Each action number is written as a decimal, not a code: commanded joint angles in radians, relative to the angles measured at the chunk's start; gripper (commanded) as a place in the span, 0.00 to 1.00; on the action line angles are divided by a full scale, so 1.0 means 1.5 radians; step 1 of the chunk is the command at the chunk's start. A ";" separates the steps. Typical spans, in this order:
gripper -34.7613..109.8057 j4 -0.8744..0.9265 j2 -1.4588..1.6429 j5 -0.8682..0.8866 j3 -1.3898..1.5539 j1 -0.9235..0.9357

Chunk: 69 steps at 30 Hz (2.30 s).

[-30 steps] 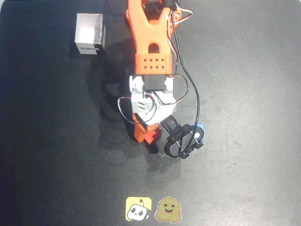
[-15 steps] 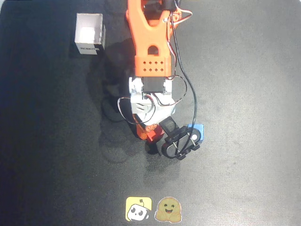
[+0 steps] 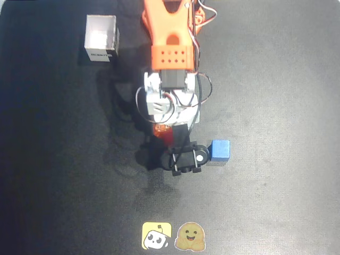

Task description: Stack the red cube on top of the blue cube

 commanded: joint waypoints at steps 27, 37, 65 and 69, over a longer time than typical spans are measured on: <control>0.24 0.035 -0.014 0.306 -0.107 -0.235; 0.24 0.011 0.011 0.312 -0.061 -0.242; 0.24 -0.030 -0.100 0.284 -0.156 -0.213; 0.24 -0.033 -0.106 0.277 -0.156 -0.207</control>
